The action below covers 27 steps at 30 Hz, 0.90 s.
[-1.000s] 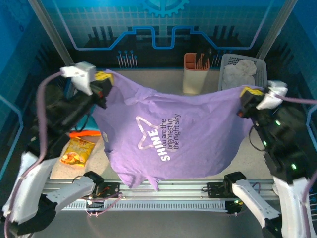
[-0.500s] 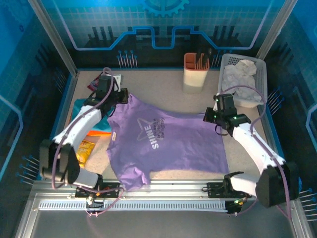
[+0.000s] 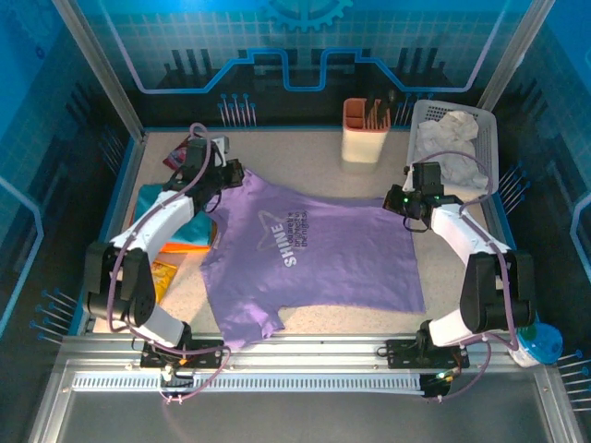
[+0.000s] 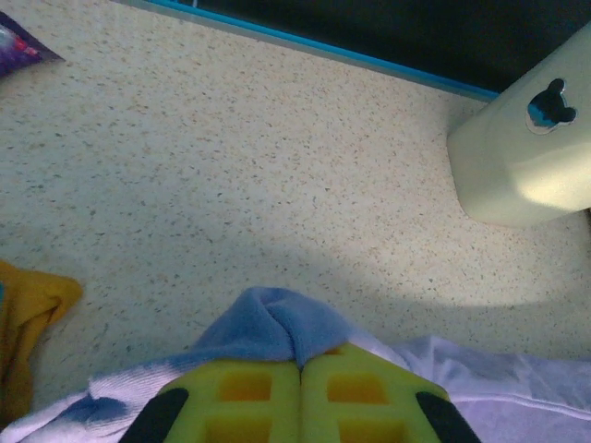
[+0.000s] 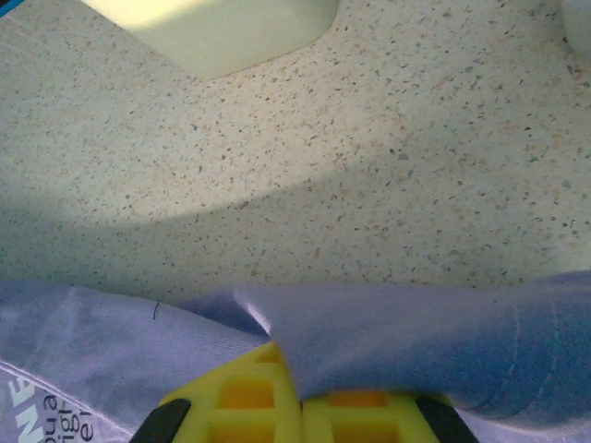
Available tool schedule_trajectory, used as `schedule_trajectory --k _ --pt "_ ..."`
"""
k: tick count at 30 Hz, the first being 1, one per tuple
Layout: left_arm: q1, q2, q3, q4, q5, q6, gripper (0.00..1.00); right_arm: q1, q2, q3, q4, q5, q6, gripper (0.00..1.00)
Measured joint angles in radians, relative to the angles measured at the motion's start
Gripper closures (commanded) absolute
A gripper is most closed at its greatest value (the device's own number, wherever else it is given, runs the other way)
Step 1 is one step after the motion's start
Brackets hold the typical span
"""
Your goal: Fold and stack the t-shirts
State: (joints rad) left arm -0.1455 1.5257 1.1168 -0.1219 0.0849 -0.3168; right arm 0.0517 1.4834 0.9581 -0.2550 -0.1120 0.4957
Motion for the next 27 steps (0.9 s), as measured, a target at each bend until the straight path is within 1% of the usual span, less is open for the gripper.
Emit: schedule_trajectory --k 8,16,27 --pt "0.006 -0.151 -0.138 -0.014 0.003 -0.001 1.0 0.0 -0.008 -0.033 -0.006 -0.067 -0.01 0.96" --pt "0.006 -0.206 -0.314 -0.021 0.037 -0.051 1.0 -0.001 -0.011 -0.134 -0.026 -0.08 -0.019 0.96" --pt "0.006 -0.28 -0.338 -0.161 0.046 -0.142 1.0 0.0 -0.011 -0.168 -0.055 -0.079 -0.021 0.95"
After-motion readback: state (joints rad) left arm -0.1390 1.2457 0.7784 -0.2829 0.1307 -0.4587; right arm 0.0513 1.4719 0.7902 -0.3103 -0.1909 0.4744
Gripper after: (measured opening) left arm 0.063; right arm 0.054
